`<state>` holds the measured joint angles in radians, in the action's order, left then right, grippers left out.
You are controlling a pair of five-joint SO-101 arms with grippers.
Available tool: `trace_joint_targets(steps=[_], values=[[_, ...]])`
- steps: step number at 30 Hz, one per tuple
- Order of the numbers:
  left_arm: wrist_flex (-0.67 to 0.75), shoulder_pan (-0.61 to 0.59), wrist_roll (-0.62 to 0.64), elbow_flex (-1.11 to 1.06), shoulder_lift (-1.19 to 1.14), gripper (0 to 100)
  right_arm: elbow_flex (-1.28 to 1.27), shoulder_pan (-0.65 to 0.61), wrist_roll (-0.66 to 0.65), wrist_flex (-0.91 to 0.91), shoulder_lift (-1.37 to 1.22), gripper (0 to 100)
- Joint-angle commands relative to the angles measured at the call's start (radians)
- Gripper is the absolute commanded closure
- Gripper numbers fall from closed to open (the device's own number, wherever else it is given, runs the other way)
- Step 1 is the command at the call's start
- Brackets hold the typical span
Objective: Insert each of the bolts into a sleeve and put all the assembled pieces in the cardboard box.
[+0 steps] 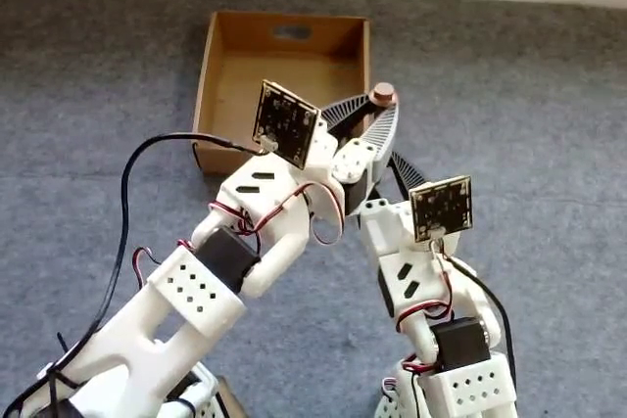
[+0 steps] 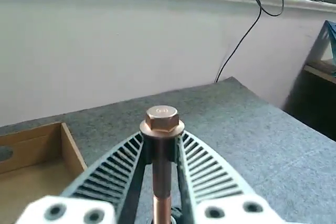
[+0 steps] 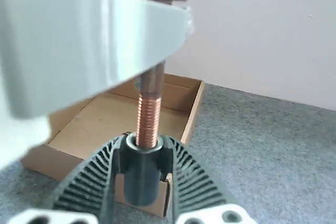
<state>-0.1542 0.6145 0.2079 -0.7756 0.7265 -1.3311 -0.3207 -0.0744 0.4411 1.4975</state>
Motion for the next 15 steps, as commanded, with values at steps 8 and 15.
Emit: trace_joint_targets(steps=[8, 15], values=[[-0.002, 0.008, -0.002, -0.059, 0.005, 99, 0.012, 0.039, 0.011, -0.018, 0.012, 99.3], [-0.051, 0.010, -0.002, -0.090, 0.005, 99, 0.012, 0.039, 0.011, -0.018, 0.012, 99.3]])
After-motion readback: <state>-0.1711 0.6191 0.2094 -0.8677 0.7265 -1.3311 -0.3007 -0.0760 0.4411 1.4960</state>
